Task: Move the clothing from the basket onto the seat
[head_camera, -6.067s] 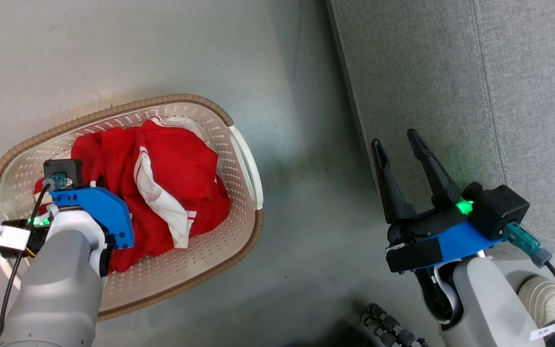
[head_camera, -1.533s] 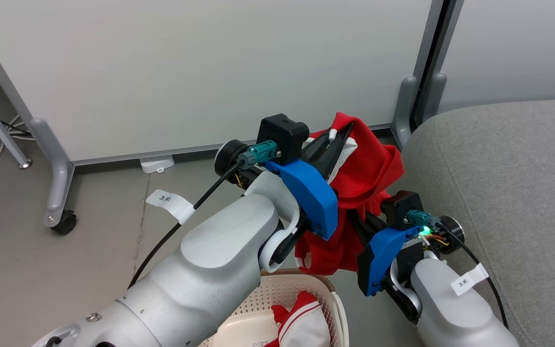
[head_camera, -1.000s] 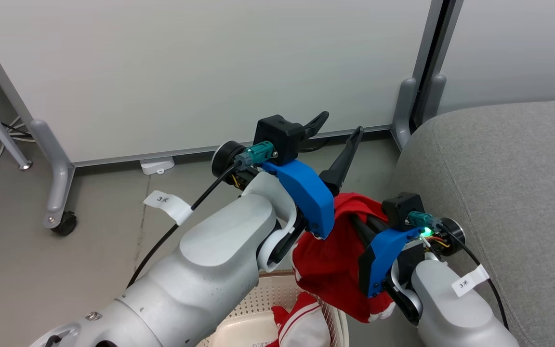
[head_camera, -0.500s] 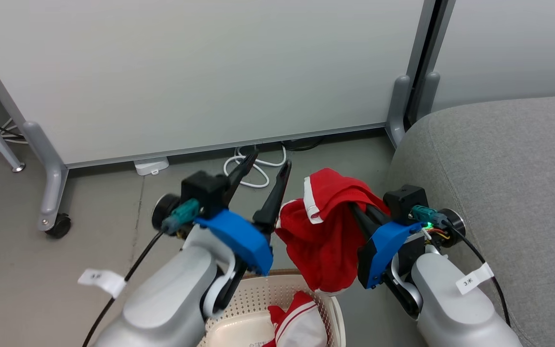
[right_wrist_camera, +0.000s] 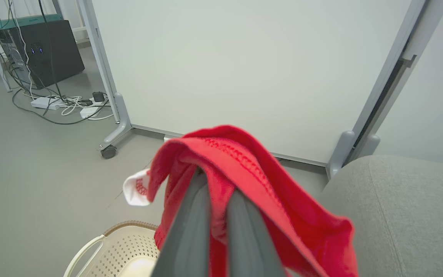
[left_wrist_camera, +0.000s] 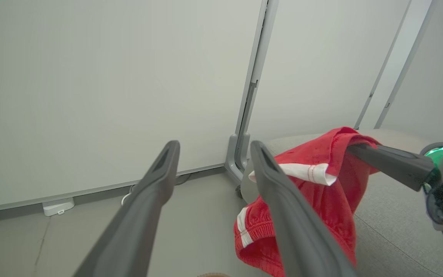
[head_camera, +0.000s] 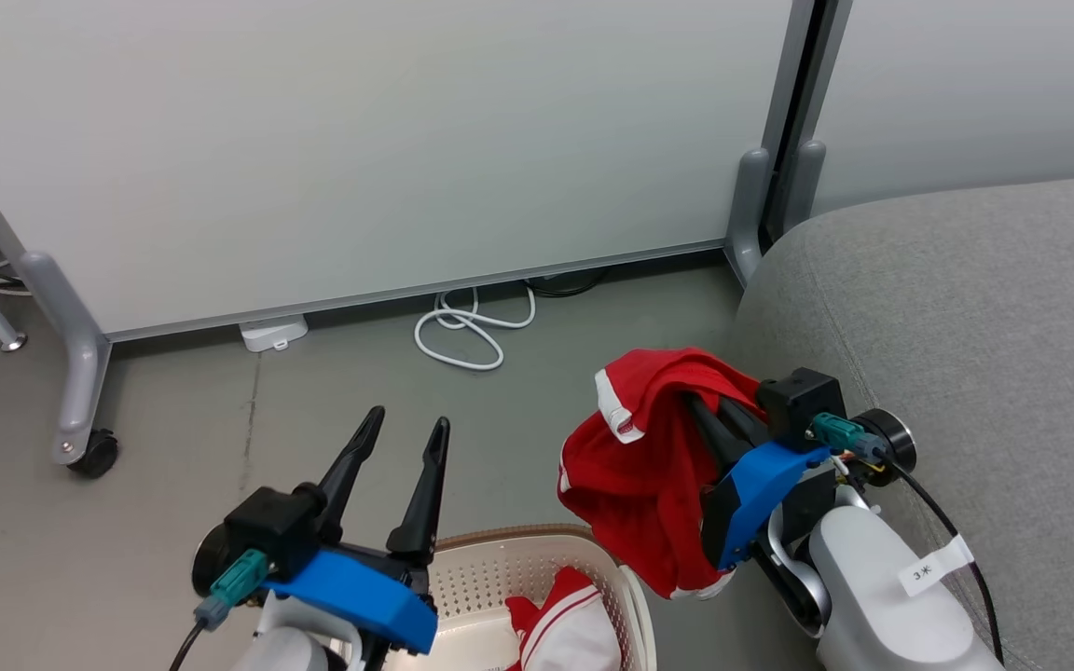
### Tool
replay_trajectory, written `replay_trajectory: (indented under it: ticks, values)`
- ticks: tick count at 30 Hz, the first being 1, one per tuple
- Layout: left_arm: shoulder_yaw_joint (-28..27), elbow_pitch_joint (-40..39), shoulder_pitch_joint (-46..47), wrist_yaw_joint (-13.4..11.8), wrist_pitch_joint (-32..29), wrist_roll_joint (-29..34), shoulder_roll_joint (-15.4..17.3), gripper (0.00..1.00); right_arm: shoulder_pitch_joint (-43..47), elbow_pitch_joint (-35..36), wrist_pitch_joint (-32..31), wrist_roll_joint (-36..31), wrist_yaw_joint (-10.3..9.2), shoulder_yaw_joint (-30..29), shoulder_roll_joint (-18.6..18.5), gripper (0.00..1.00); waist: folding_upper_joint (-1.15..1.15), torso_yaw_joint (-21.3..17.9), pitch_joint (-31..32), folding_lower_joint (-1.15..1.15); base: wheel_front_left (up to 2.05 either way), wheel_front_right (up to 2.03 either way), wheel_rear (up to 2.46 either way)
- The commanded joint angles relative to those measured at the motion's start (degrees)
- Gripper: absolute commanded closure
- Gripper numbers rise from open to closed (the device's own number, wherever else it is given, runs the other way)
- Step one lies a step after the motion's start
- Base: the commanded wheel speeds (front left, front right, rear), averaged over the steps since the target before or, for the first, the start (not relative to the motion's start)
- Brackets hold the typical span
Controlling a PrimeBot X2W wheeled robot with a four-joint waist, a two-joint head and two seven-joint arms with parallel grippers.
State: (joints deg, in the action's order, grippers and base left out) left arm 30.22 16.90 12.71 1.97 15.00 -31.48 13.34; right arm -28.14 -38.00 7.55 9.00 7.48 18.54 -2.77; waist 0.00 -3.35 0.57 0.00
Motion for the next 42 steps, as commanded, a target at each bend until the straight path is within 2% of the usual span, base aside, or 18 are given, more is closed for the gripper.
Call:
replay_trajectory:
  ticks: [1,12,18,31,37,42]
  values:
    - [-0.58,-0.43,-0.95,0.1,0.26,0.49,-0.06,0.0,0.81,0.57,-0.14,-0.37,0.03,-0.3,-0.2,1.0,0.0,-0.33,-0.11,0.0,0.0,0.0,0.0]
    - [-11.63,-3.72,-9.02,3.18,0.27,6.37,-3.35,0.0,7.35,10.55,-3.79,-2.67,0.03,-5.7,-0.21,1.0,0.0,-4.73,-1.0,0.0,0.0,0.0,0.0]
    - [-13.43,-2.83,-8.98,4.48,0.26,8.83,-4.33,0.0,9.25,14.68,-5.31,-2.43,0.03,-6.72,-0.19,1.0,0.0,-8.32,-1.74,0.0,0.0,0.0,0.0]
    - [-15.77,-2.97,-8.65,5.44,0.22,10.95,-5.35,0.0,12.63,20.15,-6.74,-0.72,0.03,-7.7,-0.19,1.0,0.0,-19.31,-4.53,0.0,0.0,0.0,0.0]
    - [-16.43,-3.52,-8.34,5.63,0.23,11.68,-5.0,0.0,14.69,22.12,-7.25,0.39,0.03,-7.43,-0.16,1.0,0.0,-22.66,-5.59,0.0,0.0,0.0,0.0]
    - [-16.0,-3.54,-8.34,5.64,0.23,12.34,-4.93,0.0,15.19,22.48,-7.62,0.86,0.03,-7.15,-0.17,1.0,0.0,-23.72,-5.72,0.0,0.0,0.0,0.0]
